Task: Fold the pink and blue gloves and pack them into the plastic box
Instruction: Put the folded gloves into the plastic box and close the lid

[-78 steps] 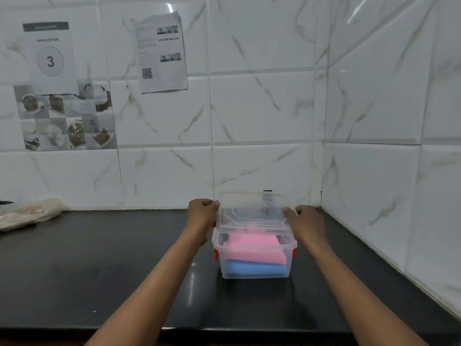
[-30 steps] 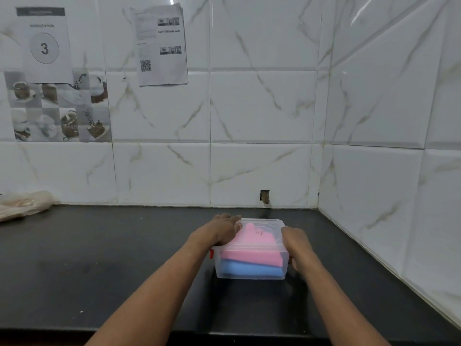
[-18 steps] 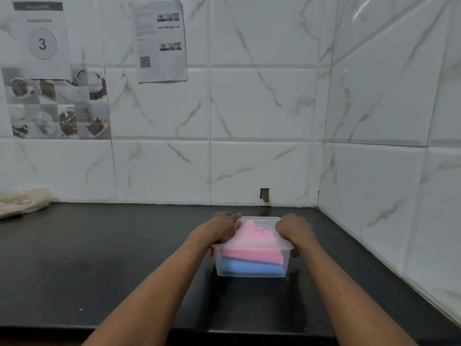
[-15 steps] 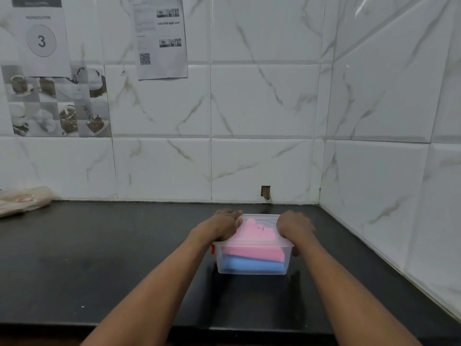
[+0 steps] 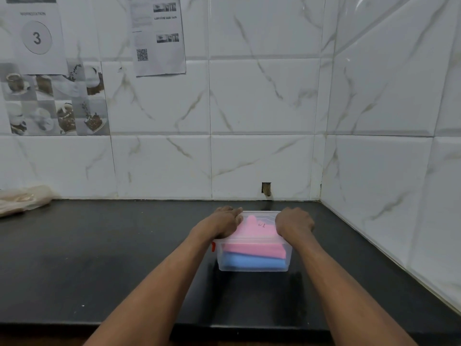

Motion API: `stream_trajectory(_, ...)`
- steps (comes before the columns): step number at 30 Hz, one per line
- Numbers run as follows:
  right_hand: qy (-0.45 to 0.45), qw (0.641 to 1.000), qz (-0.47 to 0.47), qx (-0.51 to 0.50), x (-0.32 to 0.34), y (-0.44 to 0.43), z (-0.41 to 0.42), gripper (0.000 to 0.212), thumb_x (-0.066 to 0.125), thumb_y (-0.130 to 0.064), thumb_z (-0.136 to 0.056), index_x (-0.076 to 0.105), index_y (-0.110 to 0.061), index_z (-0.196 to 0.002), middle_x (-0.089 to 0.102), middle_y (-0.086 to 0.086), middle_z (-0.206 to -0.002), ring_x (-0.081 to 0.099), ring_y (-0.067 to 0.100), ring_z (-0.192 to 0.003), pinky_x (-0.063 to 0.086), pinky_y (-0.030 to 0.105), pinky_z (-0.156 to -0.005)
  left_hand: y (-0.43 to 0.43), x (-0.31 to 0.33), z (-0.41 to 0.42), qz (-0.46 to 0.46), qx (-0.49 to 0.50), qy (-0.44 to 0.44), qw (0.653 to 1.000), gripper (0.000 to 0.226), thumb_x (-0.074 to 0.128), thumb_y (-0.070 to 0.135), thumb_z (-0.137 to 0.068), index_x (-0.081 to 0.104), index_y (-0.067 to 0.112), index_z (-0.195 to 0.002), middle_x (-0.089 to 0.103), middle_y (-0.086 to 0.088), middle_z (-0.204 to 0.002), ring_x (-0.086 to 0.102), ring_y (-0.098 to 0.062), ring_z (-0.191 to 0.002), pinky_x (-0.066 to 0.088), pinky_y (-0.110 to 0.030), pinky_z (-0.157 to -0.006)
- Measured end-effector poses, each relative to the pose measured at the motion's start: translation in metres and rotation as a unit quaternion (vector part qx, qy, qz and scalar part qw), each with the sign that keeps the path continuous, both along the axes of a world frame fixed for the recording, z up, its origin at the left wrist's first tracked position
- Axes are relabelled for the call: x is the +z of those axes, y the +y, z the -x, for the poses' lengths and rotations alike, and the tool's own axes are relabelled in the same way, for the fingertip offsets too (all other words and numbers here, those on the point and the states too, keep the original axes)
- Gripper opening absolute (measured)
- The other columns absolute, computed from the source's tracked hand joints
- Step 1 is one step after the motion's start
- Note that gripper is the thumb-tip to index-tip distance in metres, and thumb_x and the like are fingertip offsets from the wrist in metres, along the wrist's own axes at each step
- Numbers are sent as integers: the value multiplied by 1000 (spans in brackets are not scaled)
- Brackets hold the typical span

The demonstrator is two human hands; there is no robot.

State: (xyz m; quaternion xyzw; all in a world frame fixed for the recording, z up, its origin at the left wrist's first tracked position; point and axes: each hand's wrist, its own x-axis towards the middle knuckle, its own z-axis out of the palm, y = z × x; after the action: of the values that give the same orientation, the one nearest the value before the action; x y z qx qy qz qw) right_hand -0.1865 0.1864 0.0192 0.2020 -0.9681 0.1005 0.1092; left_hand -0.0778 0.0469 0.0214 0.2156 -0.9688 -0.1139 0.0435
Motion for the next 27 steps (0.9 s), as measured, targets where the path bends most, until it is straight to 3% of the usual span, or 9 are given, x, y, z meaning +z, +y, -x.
stream_trajectory(8, 40, 999, -14, 15, 0, -4, -5, 30, 44, -5, -91, 66, -7, -112, 63, 12, -117, 63, 30, -104, 55, 38, -68, -4, -4, 3, -17, 7, 11, 1000, 51, 22, 33, -107, 17, 18, -155, 15, -12, -162, 9, -25, -150, 7, -37, -120)
stream_trajectory(11, 38, 999, -14, 15, -1, -6, -5, 30, 45, -3, -90, 66, -7, -111, 64, 12, -116, 63, 31, -103, 54, 39, -66, -4, -8, 4, -54, 71, 32, 995, 49, 23, 28, -106, 22, 15, -153, 10, -18, -161, 7, -34, -148, 8, -44, -120)
stream_trajectory(13, 33, 999, -15, 17, -2, -6, -4, 30, 45, -2, -90, 67, -6, -109, 65, 12, -115, 64, 31, -102, 54, 39, -66, -5, -11, 4, -65, 165, 49, 983, 45, 22, 19, -104, 34, 13, -147, 15, -28, -156, 18, -46, -142, 21, -53, -116)
stream_trajectory(14, 30, 999, -15, 18, -2, -6, -4, 29, 44, -2, -90, 67, -6, -108, 65, 12, -114, 64, 31, -101, 54, 39, -67, -6, -13, 3, -71, 201, 56, 975, 44, 23, 20, -103, 40, 12, -143, 25, -29, -152, 29, -46, -137, 30, -54, -112)
stream_trajectory(17, 19, 1000, -3, 21, -3, -6, -2, 29, 42, -4, -91, 67, -6, -106, 66, 11, -111, 64, 29, -100, 55, 38, -70, -4, -17, -4, -226, 254, 126, 932, 50, 29, 36, -100, 53, 4, -130, 55, -20, -135, 57, -37, -119, 49, -44, -99)
stream_trajectory(20, 23, 999, 4, 27, -4, -5, -2, 27, 42, -6, -92, 67, -7, -104, 66, 11, -109, 64, 27, -96, 54, 37, -68, -1, -15, -5, -320, 282, 180, 886, 50, 34, 38, -97, 57, 4, -126, 59, -19, -132, 63, -32, -106, 57, -41, -81)
stream_trajectory(23, 21, 999, 5, 24, -4, -4, -3, 28, 42, -6, -92, 67, -8, -105, 66, 11, -109, 64, 27, -97, 51, 36, -65, -1, -18, -4, -261, 305, 192, 896, 53, 40, 42, -97, 55, 3, -130, 55, -20, -135, 55, -37, -120, 47, -42, -100)
stream_trajectory(27, 15, 1000, 5, 18, -4, -4, -2, 29, 41, -9, -92, 67, -8, -105, 66, 10, -108, 64, 26, -95, 49, 34, -62, 5, -18, -7, -151, 350, 234, 895, 44, 58, 45, -89, 66, 9, -112, 66, -14, -122, 62, -34, -112, 48, -34, -80)
